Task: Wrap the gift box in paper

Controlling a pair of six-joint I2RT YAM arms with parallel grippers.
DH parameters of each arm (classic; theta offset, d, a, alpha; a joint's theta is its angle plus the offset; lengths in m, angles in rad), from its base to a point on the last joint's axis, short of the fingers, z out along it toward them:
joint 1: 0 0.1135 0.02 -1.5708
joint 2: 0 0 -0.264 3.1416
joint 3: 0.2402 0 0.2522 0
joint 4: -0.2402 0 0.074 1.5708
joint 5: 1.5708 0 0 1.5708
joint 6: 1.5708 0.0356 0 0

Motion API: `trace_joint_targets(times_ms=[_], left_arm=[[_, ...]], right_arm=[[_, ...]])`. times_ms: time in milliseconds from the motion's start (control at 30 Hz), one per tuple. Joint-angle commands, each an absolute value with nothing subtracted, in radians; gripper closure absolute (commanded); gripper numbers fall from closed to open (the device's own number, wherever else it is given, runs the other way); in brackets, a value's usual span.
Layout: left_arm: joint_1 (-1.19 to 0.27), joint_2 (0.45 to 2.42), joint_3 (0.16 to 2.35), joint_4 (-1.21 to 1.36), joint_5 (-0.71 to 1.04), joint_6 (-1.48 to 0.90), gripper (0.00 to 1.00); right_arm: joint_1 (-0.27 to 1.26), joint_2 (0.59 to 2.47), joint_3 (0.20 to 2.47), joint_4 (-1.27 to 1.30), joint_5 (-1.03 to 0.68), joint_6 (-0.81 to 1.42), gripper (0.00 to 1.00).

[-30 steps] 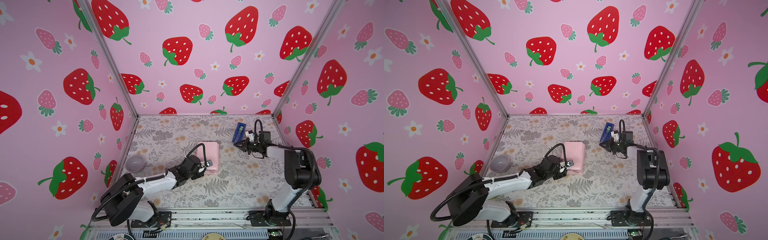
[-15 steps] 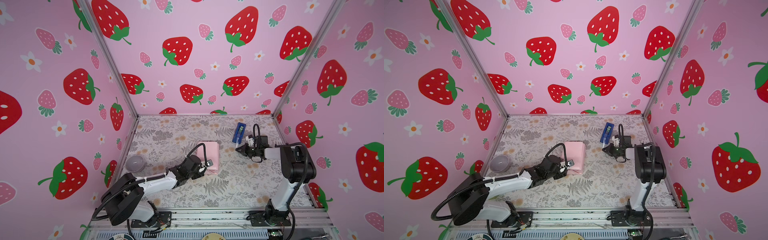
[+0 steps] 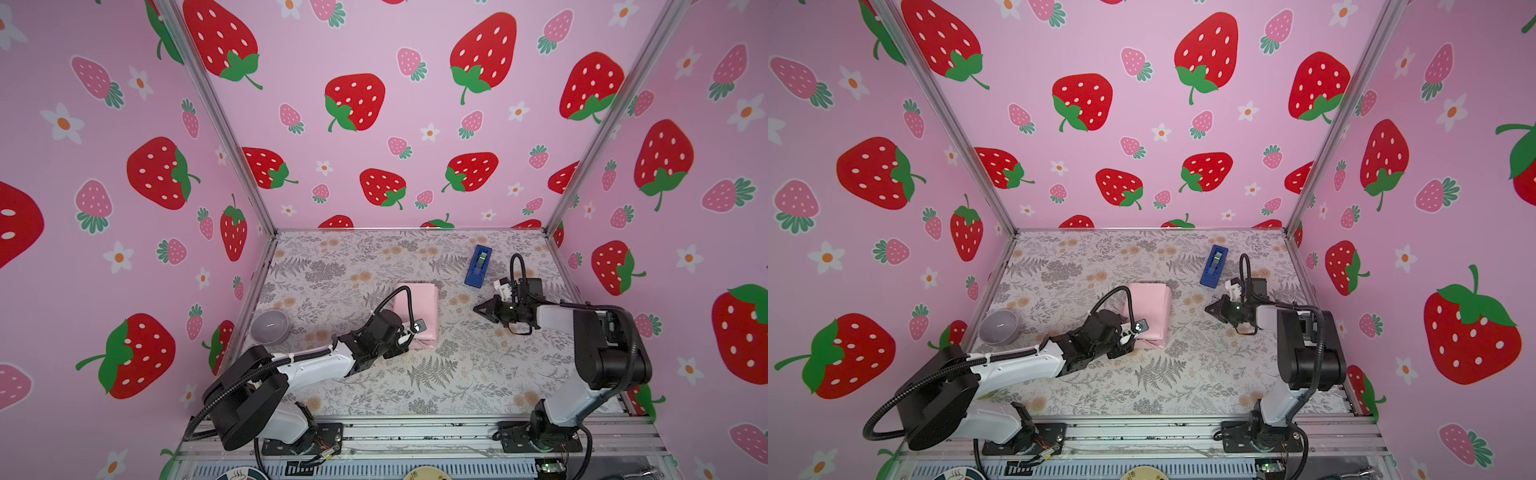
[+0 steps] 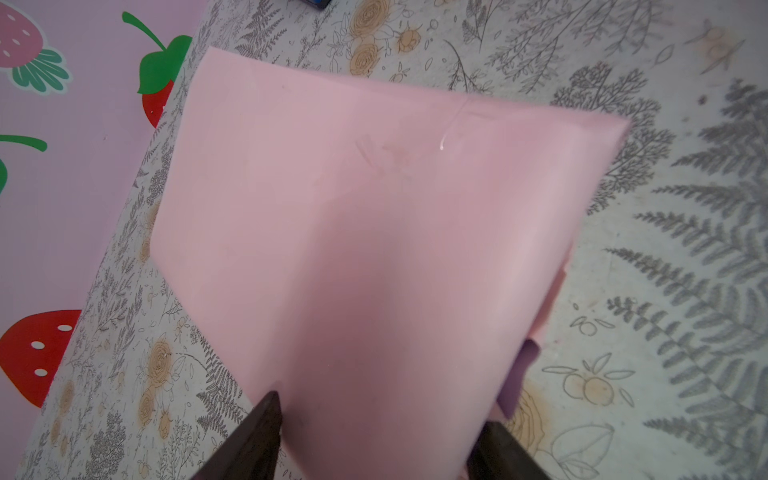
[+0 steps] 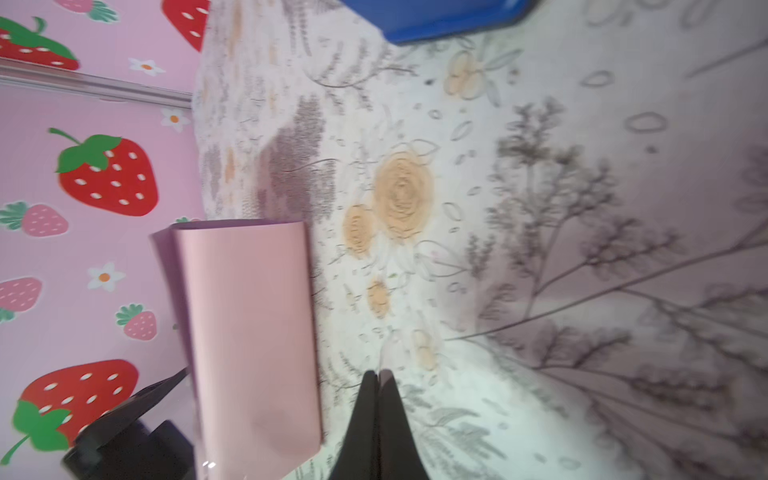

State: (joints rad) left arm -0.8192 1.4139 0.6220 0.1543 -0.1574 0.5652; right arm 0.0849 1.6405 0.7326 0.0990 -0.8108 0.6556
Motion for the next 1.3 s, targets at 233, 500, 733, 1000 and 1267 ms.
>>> trace_joint_targets(times_ms=[233, 500, 733, 1000, 1267], left_arm=[[-0.822, 1.437, 0.645, 0.078, -0.146, 0.568, 0.31], [-0.821, 1.439, 0.651, 0.067, -0.141, 0.565, 0.31], [-0.819, 1.440, 0.652, 0.066, -0.139, 0.563, 0.31], [-0.819, 1.450, 0.663, 0.057, -0.139, 0.563, 0.31], [-0.819, 1.456, 0.669, 0.052, -0.140, 0.563, 0.31]], right_arm=[[0.303, 1.448, 0.726, 0.275, -0.898, 0.955, 1.00], [0.553, 1.452, 0.706, 0.391, -0.796, 1.051, 1.00], [0.657, 1.521, 0.640, 0.496, -0.739, 1.131, 1.00], [0.740, 1.523, 0.610, 0.544, -0.711, 1.181, 1.00], [0.784, 1.514, 0.569, 0.546, -0.687, 1.205, 1.00]])
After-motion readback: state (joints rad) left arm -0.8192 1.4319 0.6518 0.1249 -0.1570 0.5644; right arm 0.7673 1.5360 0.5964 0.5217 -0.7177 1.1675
